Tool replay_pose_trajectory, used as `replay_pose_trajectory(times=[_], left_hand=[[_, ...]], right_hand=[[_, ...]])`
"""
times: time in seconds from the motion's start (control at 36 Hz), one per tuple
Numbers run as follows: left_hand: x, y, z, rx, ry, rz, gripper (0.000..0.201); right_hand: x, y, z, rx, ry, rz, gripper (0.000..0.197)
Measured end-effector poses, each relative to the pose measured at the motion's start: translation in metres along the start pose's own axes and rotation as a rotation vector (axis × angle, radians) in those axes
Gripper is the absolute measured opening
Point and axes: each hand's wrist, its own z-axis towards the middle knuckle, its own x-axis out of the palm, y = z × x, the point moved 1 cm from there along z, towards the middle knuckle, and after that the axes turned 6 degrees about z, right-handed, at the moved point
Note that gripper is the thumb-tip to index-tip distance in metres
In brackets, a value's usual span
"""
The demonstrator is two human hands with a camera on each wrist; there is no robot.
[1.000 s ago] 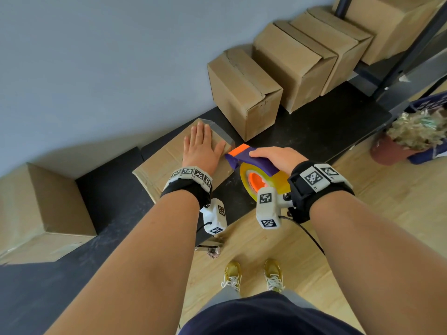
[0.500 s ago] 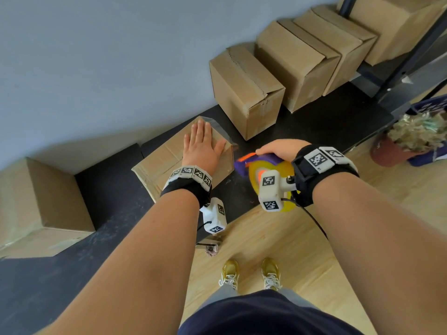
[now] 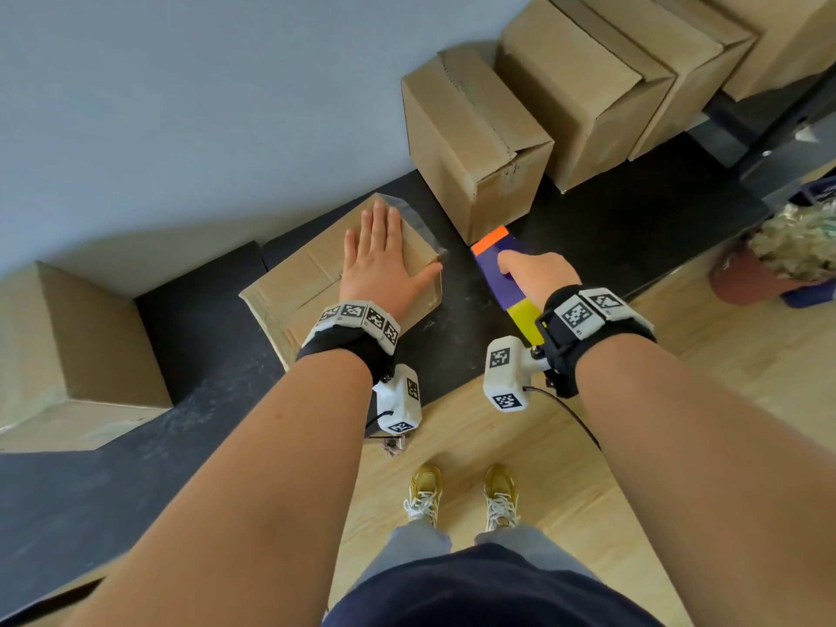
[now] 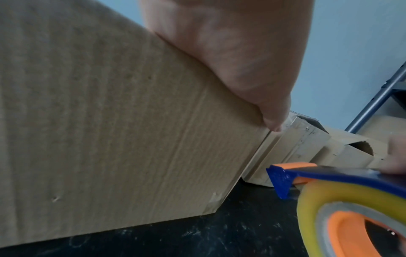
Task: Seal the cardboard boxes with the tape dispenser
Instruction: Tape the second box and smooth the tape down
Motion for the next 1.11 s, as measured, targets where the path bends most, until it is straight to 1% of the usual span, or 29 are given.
replay_pose_trajectory(times=[0.06,0.11,0.22,0.28,0.33,0.39,0.44,0.47,0.58,0.67,0.72,0.78,0.81,0.83,0.86,0.89,0.94,1.0,1.06,1.11], left_hand=[[0.0,-0.001,0.0,-0.001,-0.01,0.007,0.093],[0.0,-0.001,0.0,-0.003,-0.016,0.008,0.092],[-0.001,-0.002,-0.001,-0.009,-0.021,0.001,0.091],[0.0,-0.002,-0.002,-0.009,-0.019,-0.01,0.091],[0.0,-0.003,-0.003,-0.008,-0.014,-0.022,0.091],[0.001,-0.002,-0.002,-0.009,-0.013,-0.026,0.091],[0.001,-0.002,-0.001,-0.01,-0.011,-0.026,0.091],[0.002,-0.002,0.0,-0.01,-0.011,-0.025,0.091],[0.002,-0.003,-0.002,-0.011,-0.021,-0.005,0.091],[0.0,-0.003,-0.004,-0.007,-0.031,0.008,0.093],[-0.001,-0.003,-0.005,0.0,-0.037,-0.007,0.094],[-0.005,-0.005,-0.007,0.007,-0.043,-0.019,0.097],[-0.007,-0.006,-0.009,0.012,-0.05,-0.021,0.099],[-0.01,-0.007,-0.011,0.017,-0.062,-0.025,0.099],[-0.013,-0.008,-0.014,0.014,-0.087,-0.028,0.096],[-0.015,-0.008,-0.017,0.006,-0.124,-0.026,0.089],[-0.02,-0.01,-0.025,-0.005,-0.197,0.009,0.067],[-0.023,-0.012,-0.029,0.001,-0.201,0.022,0.051],[-0.024,-0.013,-0.031,0.014,-0.181,0.011,0.044],[-0.027,-0.015,-0.033,0.039,-0.172,0.012,0.042]], right_hand=[[0.003,0.002,0.002,-0.025,-0.018,-0.048,0.041],[0.008,0.003,0.005,-0.064,-0.035,-0.155,0.04],[0.022,-0.001,0.018,-0.158,-0.076,-0.343,0.051],[0.029,-0.005,0.023,-0.148,-0.078,-0.419,0.051],[0.033,-0.009,0.025,-0.145,-0.078,-0.484,0.046],[0.038,-0.011,0.027,-0.154,-0.084,-0.504,0.043],[0.043,-0.012,0.029,-0.154,-0.078,-0.503,0.05],[0.047,-0.012,0.032,-0.143,-0.05,-0.505,0.055],[0.051,-0.007,0.038,-0.029,0.066,-0.594,0.078],[0.053,-0.004,0.038,0.003,0.099,-0.587,0.08],[0.051,-0.007,0.036,-0.023,0.078,-0.569,0.076],[0.044,-0.01,0.034,-0.137,0.059,-0.494,0.067],[0.039,-0.012,0.031,-0.213,0.048,-0.45,0.06],[0.034,-0.011,0.027,-0.252,0.027,-0.437,0.051],[0.03,-0.007,0.024,-0.252,-0.007,-0.452,0.042],[0.026,-0.002,0.022,-0.223,-0.045,-0.467,0.035],[0.022,0.009,0.02,-0.196,-0.081,-0.441,0.027],[0.017,0.018,0.019,-0.238,-0.076,-0.394,0.021],[0.012,0.024,0.016,-0.292,-0.073,-0.377,0.022],[0.009,0.03,0.011,-0.339,-0.07,-0.343,0.025]])
